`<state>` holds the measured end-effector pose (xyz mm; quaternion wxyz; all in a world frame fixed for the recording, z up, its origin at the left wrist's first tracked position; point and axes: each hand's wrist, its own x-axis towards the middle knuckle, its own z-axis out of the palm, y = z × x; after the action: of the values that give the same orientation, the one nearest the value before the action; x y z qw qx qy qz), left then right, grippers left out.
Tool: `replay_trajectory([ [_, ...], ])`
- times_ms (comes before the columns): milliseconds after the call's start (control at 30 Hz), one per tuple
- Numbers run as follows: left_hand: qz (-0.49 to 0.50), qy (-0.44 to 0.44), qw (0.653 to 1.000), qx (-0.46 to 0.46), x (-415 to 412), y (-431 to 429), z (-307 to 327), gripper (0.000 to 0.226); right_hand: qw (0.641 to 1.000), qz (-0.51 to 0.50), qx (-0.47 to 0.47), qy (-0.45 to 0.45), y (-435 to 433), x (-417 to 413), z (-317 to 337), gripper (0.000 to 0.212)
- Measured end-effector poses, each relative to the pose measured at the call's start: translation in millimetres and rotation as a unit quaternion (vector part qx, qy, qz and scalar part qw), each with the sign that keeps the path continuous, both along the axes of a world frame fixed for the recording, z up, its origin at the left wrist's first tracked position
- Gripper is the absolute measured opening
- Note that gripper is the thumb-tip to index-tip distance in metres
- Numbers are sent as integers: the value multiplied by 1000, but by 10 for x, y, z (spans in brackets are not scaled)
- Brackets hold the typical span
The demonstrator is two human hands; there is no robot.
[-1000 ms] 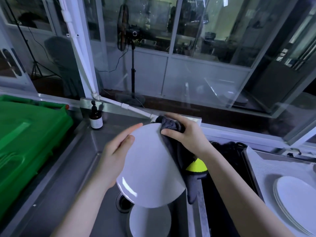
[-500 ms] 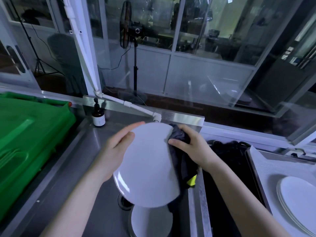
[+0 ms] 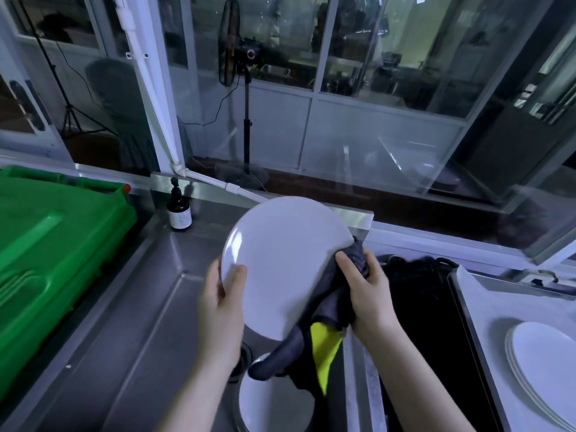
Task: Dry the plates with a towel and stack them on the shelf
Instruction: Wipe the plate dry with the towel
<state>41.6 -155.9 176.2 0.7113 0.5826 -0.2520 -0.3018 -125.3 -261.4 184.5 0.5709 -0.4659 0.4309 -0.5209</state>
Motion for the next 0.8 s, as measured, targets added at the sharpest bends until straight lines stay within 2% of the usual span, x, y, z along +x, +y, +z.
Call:
replay_trajectory([
  [67,13,36,999,5,-70,-54,12,46,1000,-1,13,-10,78,61,-65,9],
  [133,9,31,999,-2,-5,-117,61,33,1000,4,9,15,79,67,-27,10],
  [233,-47,-60,997,-2,212,-136,155,19,992,55,-80,85,-67,-20,226,16],
  [300,-119,-133,984,9,335,-156,209,18,956,104,-187,203,-203,-42,474,24],
  [367,-165,-202,965,33,387,-207,218,17,892,148,-266,333,-279,30,667,37],
  [400,-172,-227,958,41,389,-227,207,20,866,167,-288,372,-297,78,726,42],
  [467,-156,-224,961,45,364,-227,210,28,850,186,-300,392,-317,134,789,48],
  [500,-143,-208,967,38,353,-212,209,27,857,184,-292,382,-315,130,793,50],
  [567,-115,-164,980,12,339,-165,205,20,898,159,-250,326,-281,65,727,47],
  [667,-37,-50,998,-3,332,-117,200,22,970,117,-139,164,-82,-46,393,24],
  [733,-12,-18,1000,0,365,-109,189,21,987,120,-59,88,94,-36,185,15],
  [800,-33,-53,998,12,407,-103,204,22,989,118,-39,75,133,-16,153,13],
])
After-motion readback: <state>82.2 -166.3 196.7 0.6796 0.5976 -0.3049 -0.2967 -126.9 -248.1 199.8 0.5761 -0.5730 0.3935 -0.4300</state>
